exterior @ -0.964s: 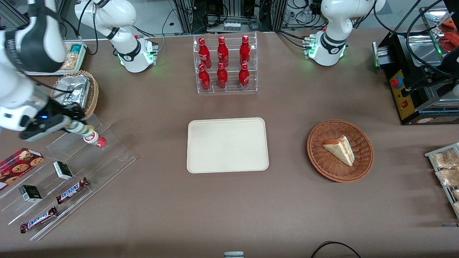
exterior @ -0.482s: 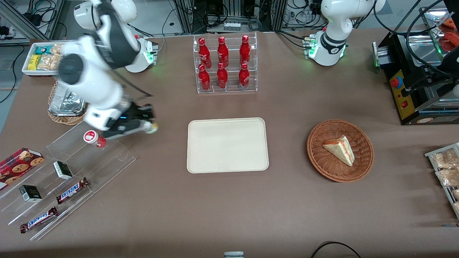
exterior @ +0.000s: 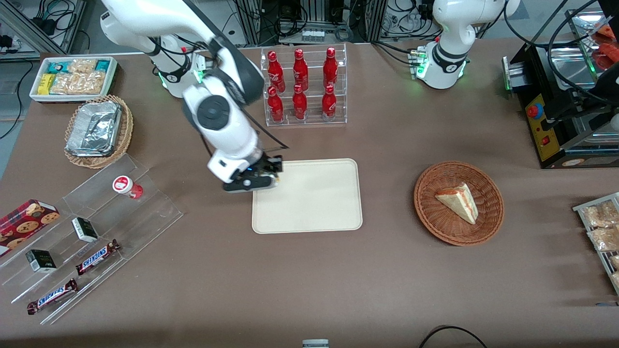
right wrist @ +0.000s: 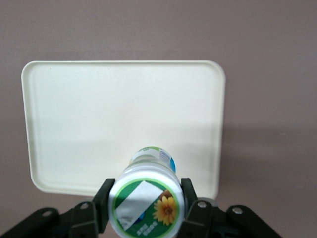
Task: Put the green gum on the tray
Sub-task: 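Carry the gum tub with the right gripper over the cream tray, then lower the gum tub onto the tray and open the right gripper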
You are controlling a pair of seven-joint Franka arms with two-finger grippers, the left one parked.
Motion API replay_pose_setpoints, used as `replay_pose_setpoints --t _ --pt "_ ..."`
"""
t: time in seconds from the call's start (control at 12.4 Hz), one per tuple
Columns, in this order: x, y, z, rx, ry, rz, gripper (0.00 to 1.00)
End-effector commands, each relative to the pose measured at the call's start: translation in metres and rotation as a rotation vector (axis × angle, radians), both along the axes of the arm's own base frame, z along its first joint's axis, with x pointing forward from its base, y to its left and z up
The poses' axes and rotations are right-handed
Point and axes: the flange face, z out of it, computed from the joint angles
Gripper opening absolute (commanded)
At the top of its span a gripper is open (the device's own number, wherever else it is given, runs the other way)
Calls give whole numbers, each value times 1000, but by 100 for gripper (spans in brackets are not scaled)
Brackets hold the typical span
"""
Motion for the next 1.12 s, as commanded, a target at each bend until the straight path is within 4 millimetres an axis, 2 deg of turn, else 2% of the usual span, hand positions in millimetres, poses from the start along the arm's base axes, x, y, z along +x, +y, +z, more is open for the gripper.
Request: replay_pose_setpoints --t 0.0,0.08,0.24,0.48,0.96,1.04 --pt "3 43 -42 28 -26 -73 0" --pt "-2 64 -57 36 -37 -75 0" --pt "-2 86 -80 8 -54 -93 0" --pt "-6 95 -106 -47 -68 -80 0" --pt "-9 94 -127 -62 -44 -82 0" --pt "-8 92 -132 -67 -41 -81 43"
